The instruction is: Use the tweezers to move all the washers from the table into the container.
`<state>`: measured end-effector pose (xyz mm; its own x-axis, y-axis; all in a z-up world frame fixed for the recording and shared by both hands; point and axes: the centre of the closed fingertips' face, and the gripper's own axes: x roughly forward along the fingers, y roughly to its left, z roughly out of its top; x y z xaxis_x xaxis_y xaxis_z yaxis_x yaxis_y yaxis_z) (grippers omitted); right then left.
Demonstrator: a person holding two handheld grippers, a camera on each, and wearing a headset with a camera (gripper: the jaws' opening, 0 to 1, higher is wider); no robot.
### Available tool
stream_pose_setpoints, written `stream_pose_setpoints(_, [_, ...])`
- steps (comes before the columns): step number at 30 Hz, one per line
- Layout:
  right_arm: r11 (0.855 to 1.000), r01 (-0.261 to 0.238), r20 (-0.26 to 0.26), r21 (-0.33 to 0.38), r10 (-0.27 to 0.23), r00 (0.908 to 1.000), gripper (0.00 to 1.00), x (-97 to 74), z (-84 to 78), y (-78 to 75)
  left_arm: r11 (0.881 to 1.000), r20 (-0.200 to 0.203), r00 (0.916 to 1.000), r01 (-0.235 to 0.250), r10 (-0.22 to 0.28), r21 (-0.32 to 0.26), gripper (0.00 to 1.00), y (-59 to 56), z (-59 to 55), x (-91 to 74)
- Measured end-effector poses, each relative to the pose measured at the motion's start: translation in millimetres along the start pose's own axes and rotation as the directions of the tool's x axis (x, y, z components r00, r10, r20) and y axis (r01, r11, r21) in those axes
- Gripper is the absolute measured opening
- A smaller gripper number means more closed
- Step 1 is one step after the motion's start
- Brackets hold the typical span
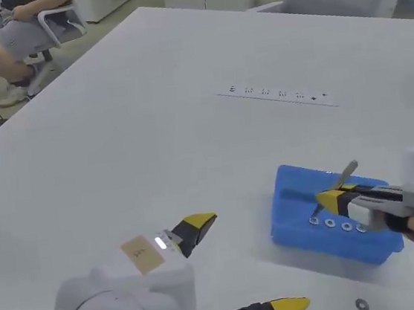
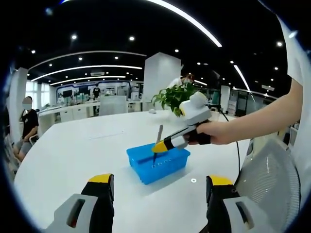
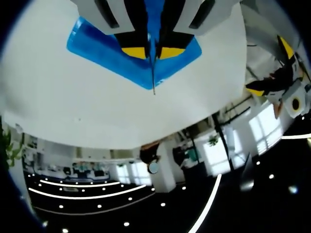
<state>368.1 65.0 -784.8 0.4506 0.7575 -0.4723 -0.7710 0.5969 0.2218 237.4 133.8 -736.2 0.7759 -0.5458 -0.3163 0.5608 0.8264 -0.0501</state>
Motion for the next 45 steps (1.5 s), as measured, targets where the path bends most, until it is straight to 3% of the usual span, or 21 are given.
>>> stream_pose_setpoints(6, [1.000, -0.026, 0.072, -0.014, 0.027, 0.9970, 0.04, -23.7, 17.2, 19.1, 1.000, -0.004, 1.0000, 0.002, -0.002, 0.005, 0.78, -0.7, -0.1, 0.3])
stream_pose_setpoints(14, [0.999, -0.054, 0.102, -0.006, 0.055, 0.9933, 0.04, -56.5, 15.4, 41.4, 1.000, -0.016, 0.9999, 0.005, -0.005, 0.013, 0.77, -1.6, -2.5, 0.7])
stream_pose_setpoints(18, [0.999, -0.047, 0.062, -0.004, 0.047, 0.9970, 0.04, -72.1, -4.4, 45.9, 1.000, -0.019, 0.9998, 0.010, -0.010, 0.016, 0.77, -2.9, -3.2, 0.9])
stream_pose_setpoints(22, [0.999, -0.031, 0.022, 0.045, 0.030, 0.9993, 0.04, -79.4, -29.2, 42.1, 1.000, -0.030, 0.9994, 0.016, -0.015, 0.024, 0.76, -4.0, -5.1, 1.3])
stream_pose_setpoints(31, [0.995, 0.009, -0.090, 0.102, 0.001, 0.9959, 0.04, -81.3, -75.9, 35.9, 0.999, -0.044, 0.9988, 0.021, -0.019, 0.033, 0.76, -4.5, -7.6, 1.8])
stream_pose_setpoints(36, [0.997, 0.019, -0.133, 0.074, -0.009, 0.9911, 0.04, -80.4, -86.1, 38.1, 0.999, -0.052, 0.9984, 0.024, -0.023, 0.038, 0.75, -4.4, -9.1, 2.5])
stream_pose_setpoints(45, [1.000, 0.006, -0.173, 0.006, -0.005, 0.9849, 0.04, -78.0, -88.8, 38.0, 0.999, -0.053, 0.9984, 0.022, -0.020, 0.038, 0.75, -2.6, -10.3, 2.7])
